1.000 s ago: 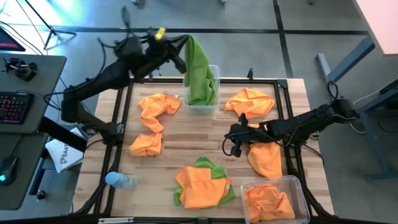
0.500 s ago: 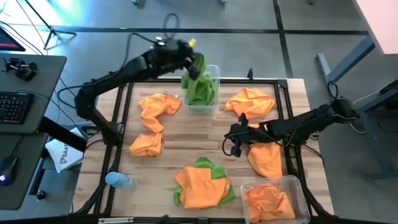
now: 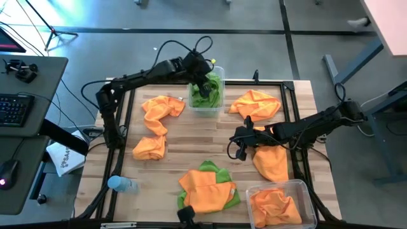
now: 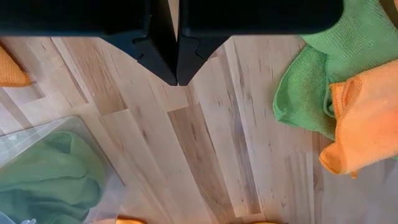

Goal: Sort microfiber towel by color & place in baskets
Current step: Put the green microfiber towel into the top transparent bin

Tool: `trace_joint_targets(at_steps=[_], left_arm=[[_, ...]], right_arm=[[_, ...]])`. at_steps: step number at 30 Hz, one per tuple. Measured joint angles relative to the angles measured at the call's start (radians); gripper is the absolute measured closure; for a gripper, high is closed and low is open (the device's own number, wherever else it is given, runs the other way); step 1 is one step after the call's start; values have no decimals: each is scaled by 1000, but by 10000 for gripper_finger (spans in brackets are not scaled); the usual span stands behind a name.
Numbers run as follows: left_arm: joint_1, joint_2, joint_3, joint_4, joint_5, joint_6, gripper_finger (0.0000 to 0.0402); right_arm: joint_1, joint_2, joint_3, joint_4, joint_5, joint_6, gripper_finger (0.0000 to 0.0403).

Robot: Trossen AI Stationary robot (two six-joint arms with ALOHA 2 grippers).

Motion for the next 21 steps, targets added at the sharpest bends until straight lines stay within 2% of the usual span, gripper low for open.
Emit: trace_joint_targets(at_steps=[3, 8, 12, 14, 19, 21], left_arm=[[23, 20, 0, -37, -7, 14, 401], [30, 81, 0, -56, 97, 40, 401], [27, 151, 0, -54, 135, 44, 401], [27, 185, 0, -54, 126, 49, 401], [27, 233, -1, -46, 0, 48, 401], [28, 238, -1, -45, -7, 67, 401]], right_arm=[[0, 13, 0, -1, 0, 0, 402], [-1, 69, 0, -1, 20, 6, 402], [-1, 89, 0, 8, 20, 29, 402], [0, 89, 0, 8, 21, 27, 402], [0, 89, 0, 8, 21, 27, 402], [0, 89, 0, 8, 21, 27, 402]])
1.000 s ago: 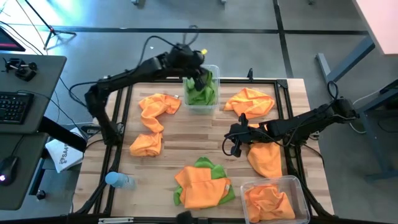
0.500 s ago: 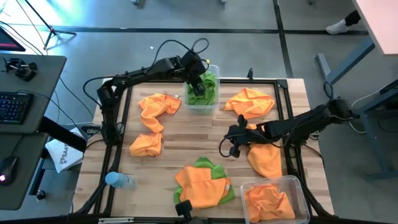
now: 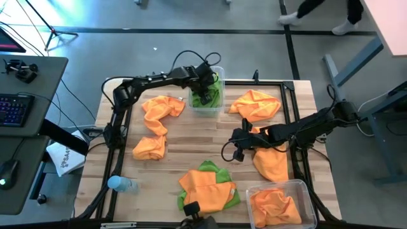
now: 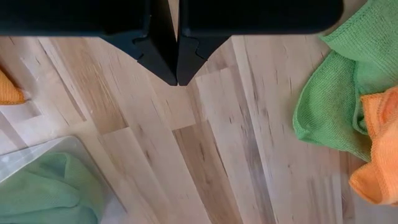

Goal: Sort microfiber towel by color & place in baskets
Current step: Put the green microfiber towel into the top transparent bin, then put the orange microfiber towel into the bottom transparent bin

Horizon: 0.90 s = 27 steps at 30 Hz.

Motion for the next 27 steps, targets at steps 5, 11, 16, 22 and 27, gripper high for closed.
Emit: trace_joint_targets(at_steps=[5, 11, 16, 22, 27], left_arm=[[-7, -6, 0, 9, -4, 9, 401], [-8, -24, 0, 8, 36, 13, 396], [-8, -54, 0, 6, 27, 11, 358], [-8, -107, 0, -2, -23, 11, 316], [-8, -182, 0, -27, -39, 2, 312]], right_arm=[[0, 0, 0, 0, 0, 0, 402], [0, 0, 0, -1, 0, -1, 402], [0, 0, 0, -1, 0, -1, 402], [0, -1, 0, -1, 0, -1, 402], [0, -1, 0, -2, 1, -1, 402]])
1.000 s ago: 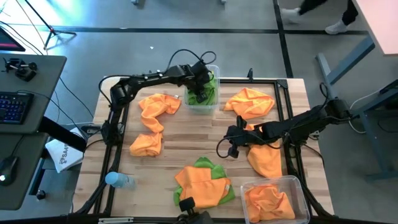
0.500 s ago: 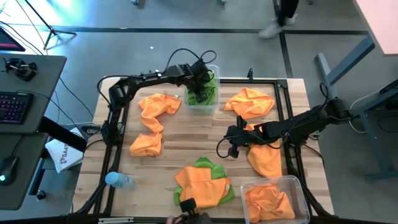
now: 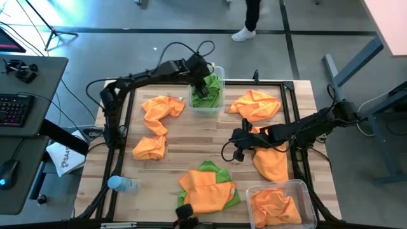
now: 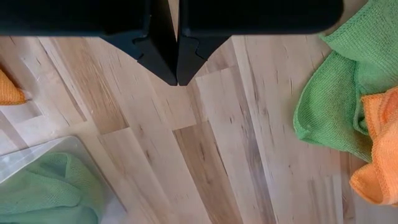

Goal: Sort microfiber towel by color & place in baskets
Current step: Put the orange microfiber towel into the bottom transparent bin

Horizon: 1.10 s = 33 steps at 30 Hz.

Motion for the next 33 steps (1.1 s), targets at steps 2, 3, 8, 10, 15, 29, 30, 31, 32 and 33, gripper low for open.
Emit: trace_joint_targets(at_steps=[2, 3, 8, 10, 15, 29, 30, 31, 32, 33], left_arm=[[0, -43, 0, -34, -18, 1, 312], [1, -67, 0, -47, -30, 1, 312], [12, -185, -4, -162, -49, -24, 312], [14, -233, -32, -178, -76, -56, 312], [13, -383, -231, -153, -149, -104, 312], [13, -690, -818, 68, -86, -219, 312], [13, -687, -836, 73, -89, -245, 312], [13, -680, -851, 77, -99, -270, 312], [13, -673, -864, 81, -112, -293, 312], [13, -664, -877, 85, -120, -311, 312]], right_arm=[[0, 0, 0, 0, 0, 0, 402], [0, 0, 0, 0, 0, 0, 402], [0, 0, 0, 0, 2, 0, 402], [0, 0, 0, 0, 3, 0, 402], [0, 0, 0, 0, 7, 24, 402], [0, 0, 0, 0, 19, 26, 402], [0, 0, 0, 0, 22, 26, 402], [0, 0, 0, 0, 23, 26, 402], [0, 0, 0, 1, 23, 26, 402], [0, 0, 0, 0, 23, 26, 402]])
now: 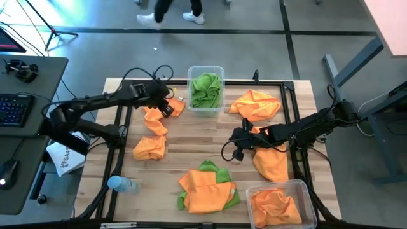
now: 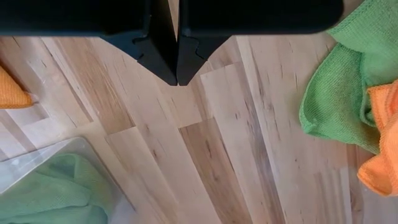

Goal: Sort microfiber towel by color & place in baskets
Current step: Put the orange microfiber towel into the bottom transparent bin

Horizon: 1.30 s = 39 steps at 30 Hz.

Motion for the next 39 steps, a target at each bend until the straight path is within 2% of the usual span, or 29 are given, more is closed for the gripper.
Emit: trace_joint_targets(at_steps=[8, 18, 27, 30, 39], left_arm=[[0, 99, -39, 29, -24, -53, 312], [0, 226, -39, 68, -18, -39, 312], [0, 146, -10, 69, -11, -57, 312], [0, 123, -8, 75, 32, -81, 312], [-30, 153, -58, 95, 57, -128, 312]], right_arm=[[0, 0, 0, 1, -1, 0, 402], [0, 0, 0, 9, -1, 1, 402], [0, 0, 0, 8, -2, 1, 402], [0, 0, 0, 8, -2, 1, 402], [0, 0, 0, 13, -6, 1, 402]])
